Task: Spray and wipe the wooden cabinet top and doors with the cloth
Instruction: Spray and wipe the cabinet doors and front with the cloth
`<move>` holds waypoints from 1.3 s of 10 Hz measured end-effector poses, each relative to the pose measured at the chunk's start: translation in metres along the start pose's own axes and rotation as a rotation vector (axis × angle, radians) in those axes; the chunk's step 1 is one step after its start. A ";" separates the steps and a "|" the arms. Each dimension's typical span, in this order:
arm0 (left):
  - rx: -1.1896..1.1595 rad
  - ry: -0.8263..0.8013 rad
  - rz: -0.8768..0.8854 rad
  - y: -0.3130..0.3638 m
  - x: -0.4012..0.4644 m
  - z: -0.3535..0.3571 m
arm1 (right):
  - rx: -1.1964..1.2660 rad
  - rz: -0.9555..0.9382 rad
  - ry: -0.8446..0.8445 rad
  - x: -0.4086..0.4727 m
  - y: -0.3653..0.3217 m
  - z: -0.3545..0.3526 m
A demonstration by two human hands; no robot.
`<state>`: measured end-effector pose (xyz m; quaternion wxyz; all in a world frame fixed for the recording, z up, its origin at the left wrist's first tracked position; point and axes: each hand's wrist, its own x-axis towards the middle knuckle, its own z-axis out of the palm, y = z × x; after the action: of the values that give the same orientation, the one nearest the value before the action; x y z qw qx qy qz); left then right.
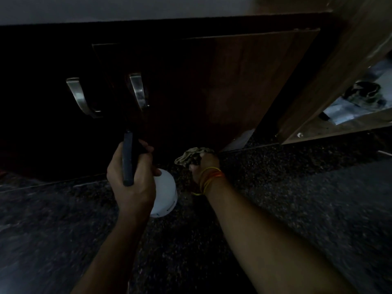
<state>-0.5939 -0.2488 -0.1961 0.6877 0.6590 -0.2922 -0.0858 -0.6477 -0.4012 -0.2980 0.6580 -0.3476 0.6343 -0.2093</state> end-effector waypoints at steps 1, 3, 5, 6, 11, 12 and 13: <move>-0.023 0.007 0.013 0.003 0.000 0.000 | 0.095 0.014 -0.011 0.016 -0.010 -0.023; -0.041 0.004 0.006 0.005 0.001 0.011 | 0.396 -0.023 0.065 0.007 -0.024 -0.036; -0.067 -0.018 -0.002 0.009 -0.003 0.025 | 0.384 -0.367 0.254 0.000 -0.050 -0.031; -0.079 -0.032 0.008 0.015 -0.005 0.031 | 0.112 -0.547 0.312 0.000 -0.048 -0.028; -0.045 -0.065 0.008 0.014 -0.008 0.036 | 0.012 -0.550 0.372 0.015 -0.043 -0.051; -0.045 -0.069 0.029 0.018 -0.007 0.037 | -0.175 -0.402 0.236 0.026 -0.031 -0.060; -0.049 -0.062 0.034 0.018 -0.008 0.036 | -0.158 -0.199 0.036 0.031 -0.026 -0.076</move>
<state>-0.6240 -0.2735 -0.1822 0.6957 0.6338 -0.3224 -0.1017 -0.7151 -0.4549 -0.2970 0.5931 -0.4559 0.6229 -0.2288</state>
